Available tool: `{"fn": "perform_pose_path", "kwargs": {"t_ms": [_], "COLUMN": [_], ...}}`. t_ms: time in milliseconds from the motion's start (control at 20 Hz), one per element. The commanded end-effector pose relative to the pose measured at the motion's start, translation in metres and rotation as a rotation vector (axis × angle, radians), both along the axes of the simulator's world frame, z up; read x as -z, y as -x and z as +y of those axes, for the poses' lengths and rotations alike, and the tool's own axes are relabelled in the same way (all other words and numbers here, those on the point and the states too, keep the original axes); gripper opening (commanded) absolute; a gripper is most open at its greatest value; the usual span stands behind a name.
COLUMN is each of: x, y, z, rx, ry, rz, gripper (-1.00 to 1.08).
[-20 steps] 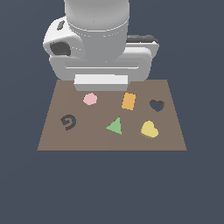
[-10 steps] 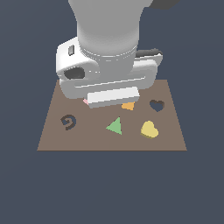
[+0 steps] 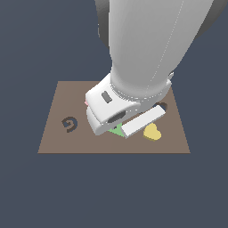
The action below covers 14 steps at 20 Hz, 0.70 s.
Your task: Insert a designated object into the corresponding slot on a board.
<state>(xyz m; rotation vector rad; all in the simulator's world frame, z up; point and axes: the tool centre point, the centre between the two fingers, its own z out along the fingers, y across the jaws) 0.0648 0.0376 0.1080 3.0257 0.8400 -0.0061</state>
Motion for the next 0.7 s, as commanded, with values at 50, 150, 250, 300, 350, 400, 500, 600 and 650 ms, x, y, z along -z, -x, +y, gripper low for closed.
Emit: {"fn": "perform_pose_path", "kwargs": {"t_ms": [50, 150, 250, 300, 350, 400, 500, 600, 650], "x": [0.015, 0.023, 0.030, 0.033, 0.036, 0.038, 0.043, 0.048, 0.050], "y": [-0.011, -0.015, -0.017, -0.018, -0.019, -0.020, -0.020, -0.020, -0.020], "z": [0.022, 0.034, 0.045, 0.050, 0.055, 0.059, 0.068, 0.075, 0.078], "rx": [-0.154, -0.232, -0.303, -0.335, -0.366, -0.395, -0.447, -0.492, -0.511], "ry": [-0.002, -0.002, -0.003, -0.003, -0.003, -0.003, -0.003, -0.004, -0.004], "rz": [-0.001, -0.001, -0.002, -0.002, -0.002, -0.002, -0.002, -0.003, -0.003], "gripper": [1.00, 1.00, 1.00, 1.00, 1.00, 1.00, 1.00, 1.00, 1.00]}}
